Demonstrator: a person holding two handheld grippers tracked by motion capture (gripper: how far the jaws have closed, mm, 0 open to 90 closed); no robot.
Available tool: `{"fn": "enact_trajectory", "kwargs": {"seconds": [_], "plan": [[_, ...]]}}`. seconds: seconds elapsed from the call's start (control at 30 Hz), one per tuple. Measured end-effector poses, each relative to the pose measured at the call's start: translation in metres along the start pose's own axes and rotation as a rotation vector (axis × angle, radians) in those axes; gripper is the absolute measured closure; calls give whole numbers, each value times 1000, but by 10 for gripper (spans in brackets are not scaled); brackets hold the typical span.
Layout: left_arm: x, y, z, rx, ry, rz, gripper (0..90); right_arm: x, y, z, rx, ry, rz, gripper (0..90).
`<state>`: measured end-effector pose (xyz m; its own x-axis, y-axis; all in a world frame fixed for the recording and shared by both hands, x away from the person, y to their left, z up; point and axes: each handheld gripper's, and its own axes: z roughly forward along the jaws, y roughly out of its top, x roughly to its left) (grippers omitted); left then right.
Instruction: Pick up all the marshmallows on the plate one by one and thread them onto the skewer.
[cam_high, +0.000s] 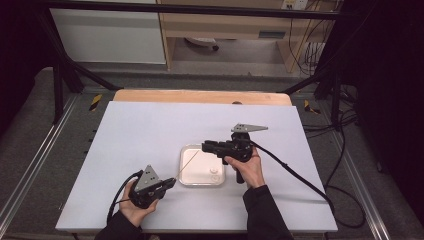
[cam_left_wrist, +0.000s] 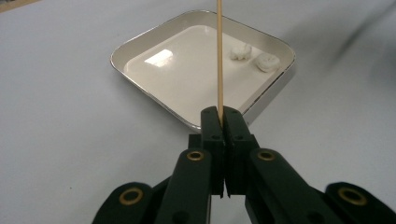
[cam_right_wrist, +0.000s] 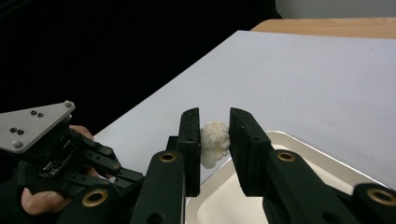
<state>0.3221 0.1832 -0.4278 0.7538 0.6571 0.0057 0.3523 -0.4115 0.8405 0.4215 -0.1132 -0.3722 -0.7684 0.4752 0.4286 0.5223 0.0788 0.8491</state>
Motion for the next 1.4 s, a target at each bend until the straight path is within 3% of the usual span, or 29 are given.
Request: {"fn": "enact_trajectory", "kwargs": {"seconds": [0.63,1.17,1.4], "plan": [[-1,0,-1,-4,6,8,889,1,-2,13,21,30,34,754],[-3,-1,-3,-54,38,1,890,4,-5,17,-30,79,96,788],[-4,-3,-3,-71,51,0,890,6,-8,19,-48,93,97,796]]}}
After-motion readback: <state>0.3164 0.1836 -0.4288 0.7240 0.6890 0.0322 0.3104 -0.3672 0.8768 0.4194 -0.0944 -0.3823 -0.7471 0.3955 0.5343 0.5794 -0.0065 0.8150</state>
